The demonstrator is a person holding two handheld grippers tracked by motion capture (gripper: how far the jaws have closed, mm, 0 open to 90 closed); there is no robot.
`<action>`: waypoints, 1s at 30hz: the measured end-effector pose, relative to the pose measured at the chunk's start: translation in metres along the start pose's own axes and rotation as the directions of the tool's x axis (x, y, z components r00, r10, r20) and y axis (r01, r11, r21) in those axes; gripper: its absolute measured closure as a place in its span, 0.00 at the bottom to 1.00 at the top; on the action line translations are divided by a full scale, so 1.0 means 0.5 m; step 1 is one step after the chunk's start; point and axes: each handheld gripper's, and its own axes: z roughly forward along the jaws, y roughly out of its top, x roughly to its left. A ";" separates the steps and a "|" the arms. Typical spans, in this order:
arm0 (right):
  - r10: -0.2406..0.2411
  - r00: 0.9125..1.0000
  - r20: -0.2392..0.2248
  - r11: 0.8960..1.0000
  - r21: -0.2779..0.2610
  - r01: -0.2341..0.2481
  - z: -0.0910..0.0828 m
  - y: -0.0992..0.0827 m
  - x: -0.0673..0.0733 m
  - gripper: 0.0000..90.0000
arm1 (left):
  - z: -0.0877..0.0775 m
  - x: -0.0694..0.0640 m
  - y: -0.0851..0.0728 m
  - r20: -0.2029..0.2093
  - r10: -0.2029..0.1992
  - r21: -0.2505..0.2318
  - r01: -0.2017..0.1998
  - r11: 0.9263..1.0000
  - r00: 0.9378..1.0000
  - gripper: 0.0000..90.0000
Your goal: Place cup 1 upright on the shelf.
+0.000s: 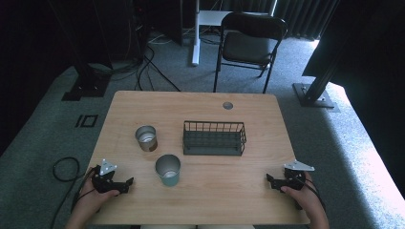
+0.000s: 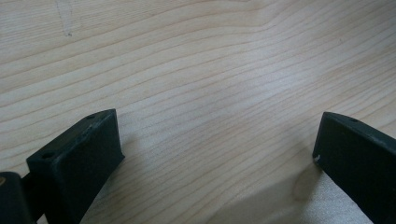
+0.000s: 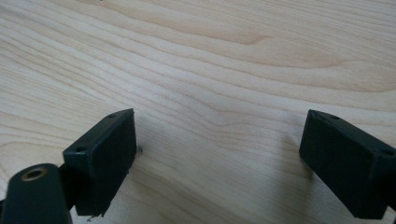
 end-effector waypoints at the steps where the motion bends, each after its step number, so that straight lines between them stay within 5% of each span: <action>1: 0.000 1.000 0.000 1.000 0.000 0.000 0.000 0.000 0.000 0.12 | 0.000 0.000 0.000 0.000 0.001 0.000 -0.001 1.000 1.000 0.02; 30: -0.069 0.995 -0.066 0.997 -0.044 0.066 0.006 0.024 0.033 0.12 | 0.000 0.000 0.000 0.000 0.000 0.000 0.000 1.000 1.000 0.02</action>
